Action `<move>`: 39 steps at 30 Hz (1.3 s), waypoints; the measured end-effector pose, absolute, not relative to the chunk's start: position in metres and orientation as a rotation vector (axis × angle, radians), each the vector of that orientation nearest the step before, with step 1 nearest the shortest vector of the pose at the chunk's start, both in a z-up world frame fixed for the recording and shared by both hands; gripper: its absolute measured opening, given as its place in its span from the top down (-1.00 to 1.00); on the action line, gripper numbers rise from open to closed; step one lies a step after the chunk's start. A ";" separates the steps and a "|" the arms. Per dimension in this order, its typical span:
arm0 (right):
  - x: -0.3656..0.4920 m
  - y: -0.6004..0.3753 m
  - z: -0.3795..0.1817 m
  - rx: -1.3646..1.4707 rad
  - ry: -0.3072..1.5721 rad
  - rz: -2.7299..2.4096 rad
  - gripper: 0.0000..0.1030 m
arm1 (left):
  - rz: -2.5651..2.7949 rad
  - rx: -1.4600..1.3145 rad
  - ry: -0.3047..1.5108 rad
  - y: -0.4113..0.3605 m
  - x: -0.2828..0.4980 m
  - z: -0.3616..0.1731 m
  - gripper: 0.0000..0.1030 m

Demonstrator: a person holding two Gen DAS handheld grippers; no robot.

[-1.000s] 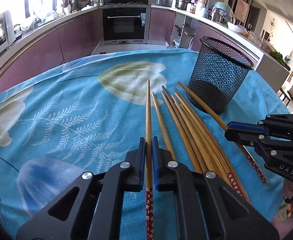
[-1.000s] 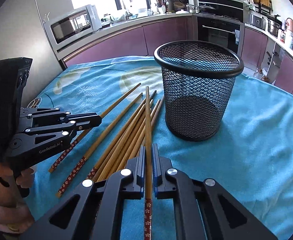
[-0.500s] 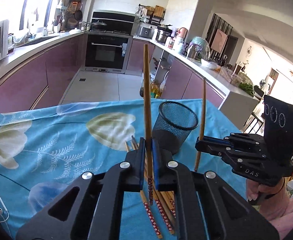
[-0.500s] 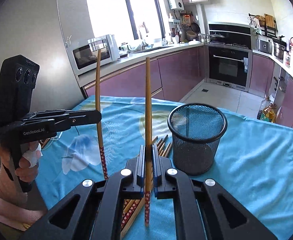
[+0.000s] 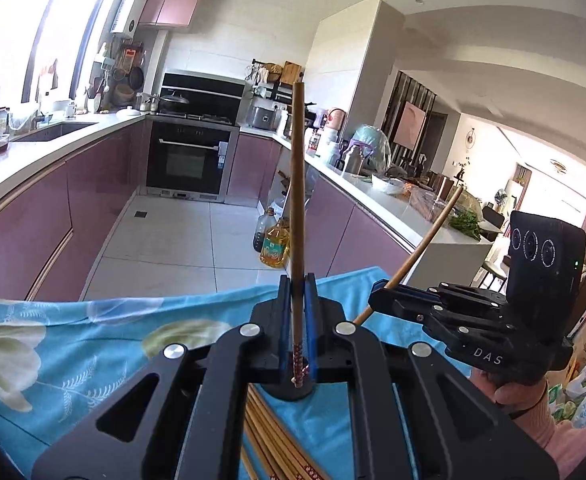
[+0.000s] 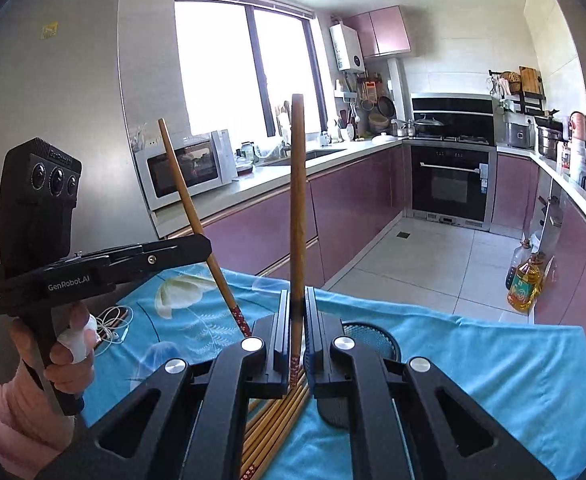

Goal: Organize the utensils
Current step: 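Lift both held chopsticks upright with the left and right grippers, then lower the chopsticks into the black mesh cup and open both grippers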

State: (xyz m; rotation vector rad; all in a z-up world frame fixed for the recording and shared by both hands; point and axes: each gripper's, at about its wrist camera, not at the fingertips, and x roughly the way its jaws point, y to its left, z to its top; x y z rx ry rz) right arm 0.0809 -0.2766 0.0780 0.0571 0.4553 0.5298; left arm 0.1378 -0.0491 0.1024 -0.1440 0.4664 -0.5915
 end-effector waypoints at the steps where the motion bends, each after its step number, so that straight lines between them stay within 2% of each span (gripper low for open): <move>1: 0.083 -0.279 0.082 0.059 0.444 0.522 0.89 | -0.595 -0.145 0.458 -0.052 0.140 0.108 0.86; 9: 0.104 -0.291 0.085 0.055 0.433 0.458 0.89 | -0.599 -0.146 0.472 -0.084 0.169 0.111 0.86; 21: 0.141 -0.281 0.028 0.024 0.699 0.467 0.89 | -0.591 -0.069 0.676 -0.126 0.218 0.025 0.86; 29: 0.158 -0.282 0.016 0.045 0.752 0.434 0.87 | -0.567 -0.048 0.724 -0.133 0.242 -0.002 0.84; 32: 0.162 -0.283 0.015 0.061 0.750 0.424 0.84 | -0.561 -0.053 0.718 -0.134 0.244 -0.006 0.70; 34: 0.162 -0.284 0.016 0.078 0.737 0.423 0.71 | -0.564 -0.065 0.710 -0.131 0.240 -0.006 0.56; 35: 0.162 -0.286 0.017 0.086 0.729 0.420 0.58 | -0.564 -0.070 0.704 -0.129 0.239 -0.006 0.52; 36: 0.161 -0.287 0.018 0.090 0.723 0.417 0.54 | -0.559 -0.071 0.698 -0.128 0.238 -0.005 0.52; 39: 0.159 -0.292 0.021 0.112 0.708 0.414 0.55 | -0.544 -0.082 0.678 -0.113 0.227 -0.003 0.43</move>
